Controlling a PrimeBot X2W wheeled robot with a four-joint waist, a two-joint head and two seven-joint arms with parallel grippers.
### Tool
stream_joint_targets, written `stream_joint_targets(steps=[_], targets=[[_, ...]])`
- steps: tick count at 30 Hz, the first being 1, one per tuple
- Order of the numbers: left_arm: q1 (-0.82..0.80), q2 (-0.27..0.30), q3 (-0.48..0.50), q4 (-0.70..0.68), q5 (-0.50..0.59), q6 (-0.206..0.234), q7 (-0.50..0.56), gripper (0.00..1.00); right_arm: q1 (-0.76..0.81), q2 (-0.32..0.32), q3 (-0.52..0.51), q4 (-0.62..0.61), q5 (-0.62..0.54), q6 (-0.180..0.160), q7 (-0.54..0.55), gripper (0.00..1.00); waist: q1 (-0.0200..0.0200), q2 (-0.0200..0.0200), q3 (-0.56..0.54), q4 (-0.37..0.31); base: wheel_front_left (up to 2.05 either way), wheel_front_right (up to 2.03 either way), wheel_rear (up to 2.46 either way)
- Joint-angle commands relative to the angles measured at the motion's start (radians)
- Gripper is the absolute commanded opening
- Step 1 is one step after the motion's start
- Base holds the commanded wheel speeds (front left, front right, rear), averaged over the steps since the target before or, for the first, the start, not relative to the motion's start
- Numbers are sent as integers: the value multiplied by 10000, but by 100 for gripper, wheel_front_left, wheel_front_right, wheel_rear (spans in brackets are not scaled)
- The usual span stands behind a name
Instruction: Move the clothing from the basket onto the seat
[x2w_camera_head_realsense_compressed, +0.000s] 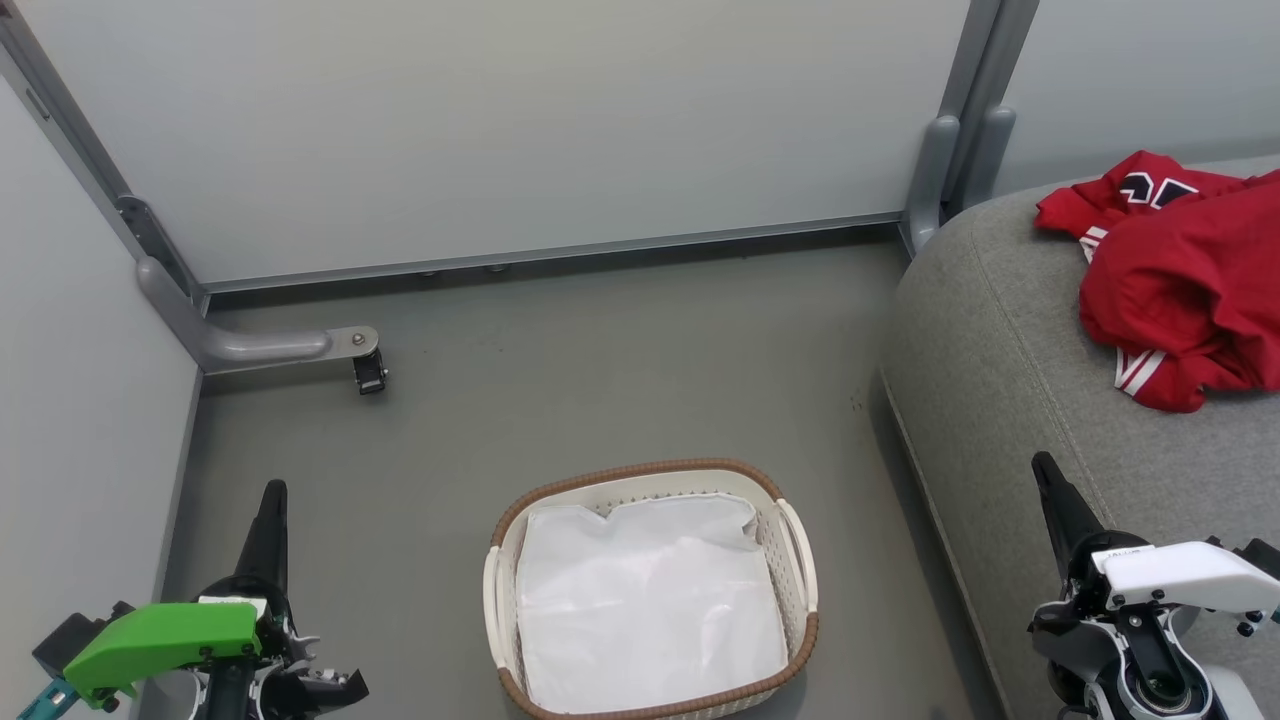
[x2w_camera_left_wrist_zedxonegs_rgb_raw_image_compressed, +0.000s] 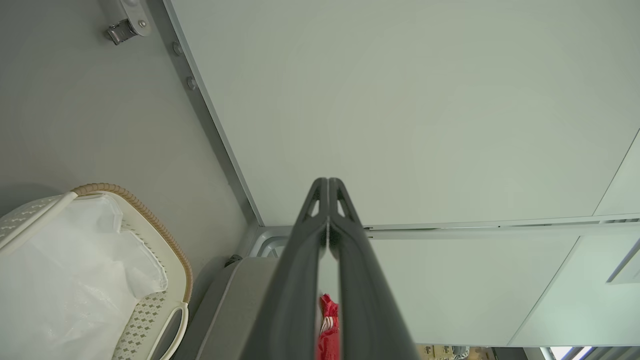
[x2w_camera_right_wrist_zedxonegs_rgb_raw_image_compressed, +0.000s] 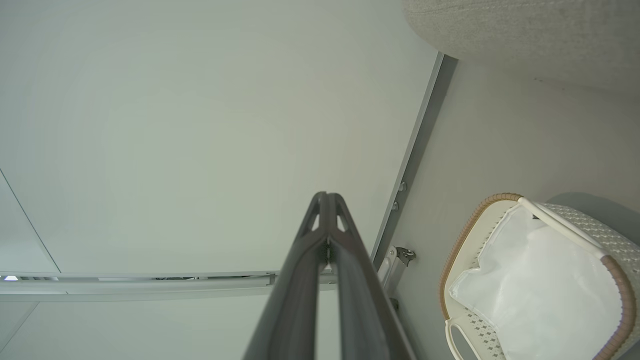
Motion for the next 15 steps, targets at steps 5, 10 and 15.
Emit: stream_joint_targets(steps=[5,10,15], targets=[[-235,30,102,-54,-431,-80,146,0,115,-66,-88,-103,501,1,130,0,0,-1,-20,-22,0,0,0],[-295,30,140,-63,-746,-106,236,0,124,-69,-134,-130,864,1,219,0,0,-1,-39,-44,0,0,0],[-305,30,176,-68,-1013,-107,316,0,147,-70,-174,-163,1179,0,307,0,0,-1,-58,-64,0,0,0]])
